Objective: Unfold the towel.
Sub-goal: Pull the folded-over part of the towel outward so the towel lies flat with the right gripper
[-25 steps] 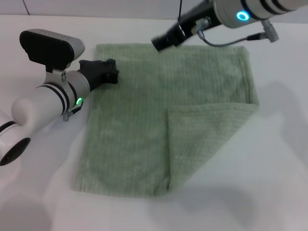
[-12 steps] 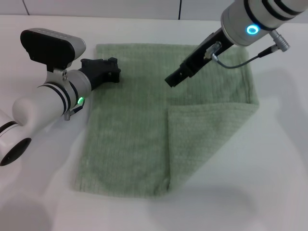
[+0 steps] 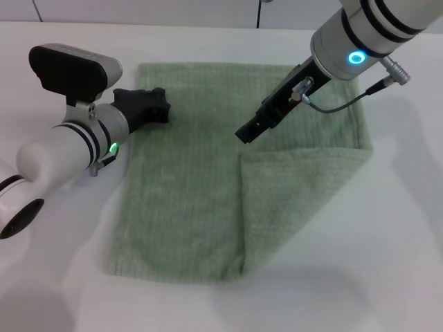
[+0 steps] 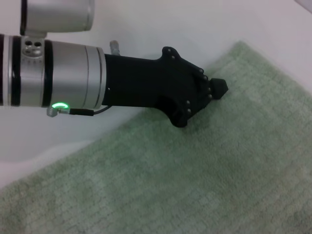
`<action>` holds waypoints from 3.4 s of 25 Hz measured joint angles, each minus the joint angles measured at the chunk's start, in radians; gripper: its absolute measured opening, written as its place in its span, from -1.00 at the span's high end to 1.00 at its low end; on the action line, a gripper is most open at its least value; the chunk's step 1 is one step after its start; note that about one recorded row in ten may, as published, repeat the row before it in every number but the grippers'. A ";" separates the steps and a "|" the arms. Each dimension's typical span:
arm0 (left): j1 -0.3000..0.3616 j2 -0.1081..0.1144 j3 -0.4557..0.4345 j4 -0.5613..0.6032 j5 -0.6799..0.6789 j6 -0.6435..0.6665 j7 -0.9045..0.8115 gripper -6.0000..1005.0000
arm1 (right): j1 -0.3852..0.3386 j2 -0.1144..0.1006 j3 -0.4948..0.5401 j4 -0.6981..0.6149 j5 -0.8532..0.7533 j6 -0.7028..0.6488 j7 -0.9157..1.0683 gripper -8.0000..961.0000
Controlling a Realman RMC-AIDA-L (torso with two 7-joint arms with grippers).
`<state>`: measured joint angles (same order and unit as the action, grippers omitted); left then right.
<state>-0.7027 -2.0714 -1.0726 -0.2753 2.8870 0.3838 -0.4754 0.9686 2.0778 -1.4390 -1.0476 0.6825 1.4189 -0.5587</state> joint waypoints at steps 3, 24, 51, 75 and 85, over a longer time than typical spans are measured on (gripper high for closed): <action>-0.003 -0.001 -0.007 0.003 0.000 -0.015 0.000 0.98 | -0.002 0.000 0.000 0.001 0.001 -0.002 -0.001 -0.70; 0.000 0.000 -0.007 -0.006 0.000 -0.008 0.000 0.97 | 0.047 0.005 -0.051 0.184 0.001 -0.081 -0.040 -0.70; 0.002 -0.002 -0.003 -0.009 0.000 -0.007 0.000 0.97 | 0.077 0.011 -0.154 0.359 0.105 -0.246 -0.091 -0.71; 0.003 -0.002 -0.010 -0.009 -0.002 -0.004 0.000 0.97 | 0.123 0.013 -0.198 0.442 0.112 -0.272 -0.091 -0.30; 0.003 -0.001 -0.010 -0.010 -0.002 -0.003 0.000 0.97 | 0.128 0.013 -0.198 0.439 0.112 -0.272 -0.091 0.36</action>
<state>-0.6995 -2.0724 -1.0830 -0.2853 2.8848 0.3805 -0.4754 1.0967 2.0908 -1.6368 -0.6089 0.7947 1.1473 -0.6499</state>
